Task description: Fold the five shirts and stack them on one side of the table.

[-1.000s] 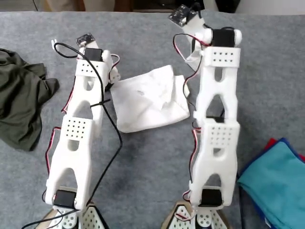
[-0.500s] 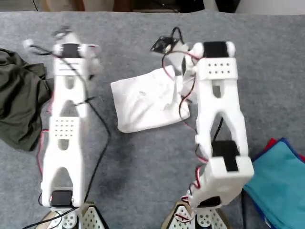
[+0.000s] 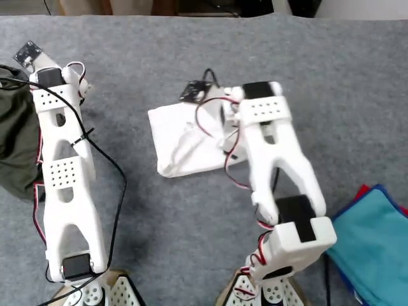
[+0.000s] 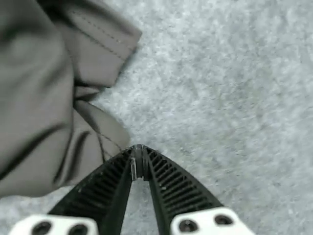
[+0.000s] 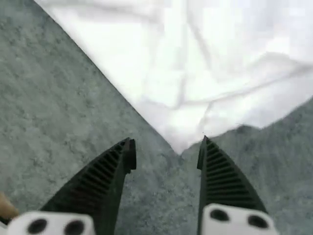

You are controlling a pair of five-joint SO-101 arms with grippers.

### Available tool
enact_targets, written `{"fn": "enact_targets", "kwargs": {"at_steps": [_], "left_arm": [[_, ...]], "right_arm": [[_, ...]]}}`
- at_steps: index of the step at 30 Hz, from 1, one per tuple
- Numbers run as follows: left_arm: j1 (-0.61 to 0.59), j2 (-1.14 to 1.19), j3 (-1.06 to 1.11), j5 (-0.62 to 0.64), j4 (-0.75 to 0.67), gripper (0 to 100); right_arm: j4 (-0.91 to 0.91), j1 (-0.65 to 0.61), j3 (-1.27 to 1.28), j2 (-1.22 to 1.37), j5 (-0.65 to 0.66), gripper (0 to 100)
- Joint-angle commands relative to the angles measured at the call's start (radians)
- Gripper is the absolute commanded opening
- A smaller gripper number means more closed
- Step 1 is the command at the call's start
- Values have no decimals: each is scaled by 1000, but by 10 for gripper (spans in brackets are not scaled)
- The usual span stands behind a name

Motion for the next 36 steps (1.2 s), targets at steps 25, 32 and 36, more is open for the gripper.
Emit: {"fn": "enact_targets", "kwargs": {"at_steps": [25,32,36], "left_arm": [[-3,-18,-46,6,-20,21],[-3,-18,-46,6,-20,21],[-3,-18,-46,6,-20,21]], "right_arm": [[-216,19,28,48,-54,5],[-212,102,74,42,68,5],[-215,143,122,5,169,5]]}}
